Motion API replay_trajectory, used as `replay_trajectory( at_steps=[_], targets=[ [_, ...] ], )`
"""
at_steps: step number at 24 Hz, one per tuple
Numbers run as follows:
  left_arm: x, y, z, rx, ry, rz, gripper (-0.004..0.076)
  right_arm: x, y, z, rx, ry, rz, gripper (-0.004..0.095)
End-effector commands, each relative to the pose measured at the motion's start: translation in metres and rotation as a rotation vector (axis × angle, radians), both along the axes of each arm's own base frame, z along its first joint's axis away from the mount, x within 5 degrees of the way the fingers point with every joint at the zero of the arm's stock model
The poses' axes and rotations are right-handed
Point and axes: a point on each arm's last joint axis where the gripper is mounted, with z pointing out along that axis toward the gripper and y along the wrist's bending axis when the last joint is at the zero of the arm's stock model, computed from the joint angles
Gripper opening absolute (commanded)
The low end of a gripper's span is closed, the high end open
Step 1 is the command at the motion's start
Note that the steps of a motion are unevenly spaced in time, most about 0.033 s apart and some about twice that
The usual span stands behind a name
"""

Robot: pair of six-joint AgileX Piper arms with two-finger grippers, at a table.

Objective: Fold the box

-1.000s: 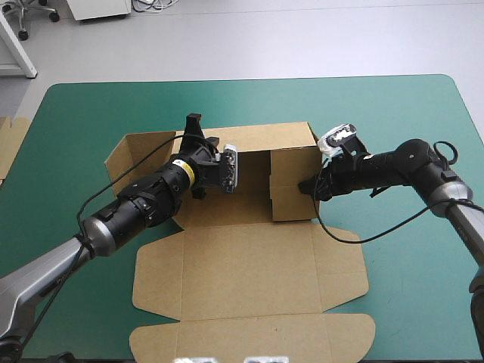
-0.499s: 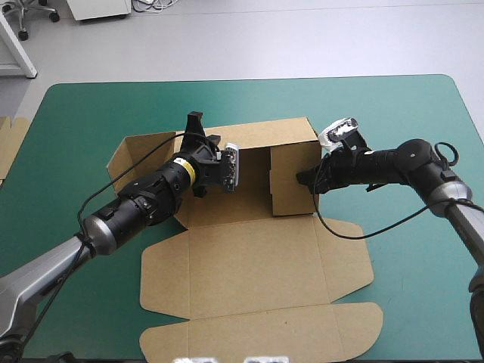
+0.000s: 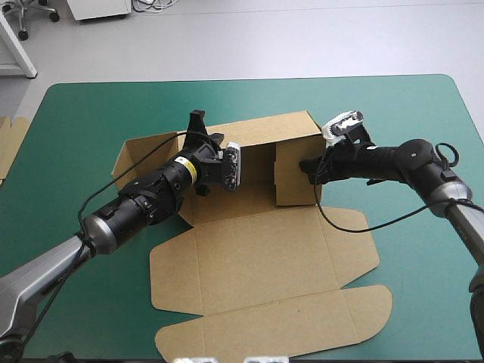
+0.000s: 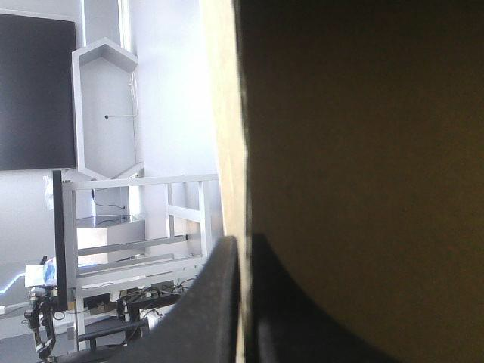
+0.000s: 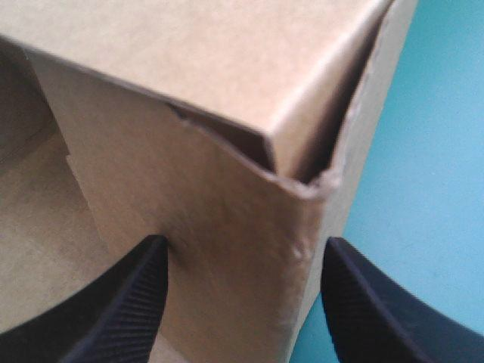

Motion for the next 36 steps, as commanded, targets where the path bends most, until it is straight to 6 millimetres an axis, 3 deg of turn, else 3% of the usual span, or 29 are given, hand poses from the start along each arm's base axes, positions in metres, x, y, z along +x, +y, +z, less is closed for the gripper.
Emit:
replay_trajectory(
  at_steps=[1, 5, 9, 14, 17, 27, 36],
  targets=[
    [-0.007, -0.004, 0.026, -0.066, -0.075, -0.057, -0.001, 0.005, -0.004, 0.027, 0.058, -0.112, -0.098, 0.0549],
    [-0.007, -0.004, 0.026, -0.074, -0.073, -0.057, -0.001, 0.008, -0.004, 0.026, 0.051, -0.125, -0.098, 0.0536],
    [-0.007, -0.004, 0.026, -0.078, -0.071, -0.056, -0.001, 0.015, 0.0, 0.008, 0.071, -0.048, -0.078, 0.0536],
    [-0.007, -0.004, 0.026, -0.08, -0.07, -0.055, -0.001, 0.019, 0.003, 0.009, 0.085, -0.047, -0.078, 0.0527],
    [-0.007, -0.005, 0.025, -0.083, -0.066, -0.054, -0.001, 0.018, 0.012, 0.008, 0.077, -0.052, -0.059, 0.0435],
    [-0.007, -0.005, 0.025, -0.105, -0.054, -0.045, -0.001, 0.017, 0.01, 0.005, 0.067, -0.007, -0.085, 0.0183],
    [-0.007, -0.005, 0.026, -0.229, 0.012, -0.001, -0.001, 0.016, 0.013, 0.007, 0.112, -0.001, -0.068, -0.0015]
  ],
)
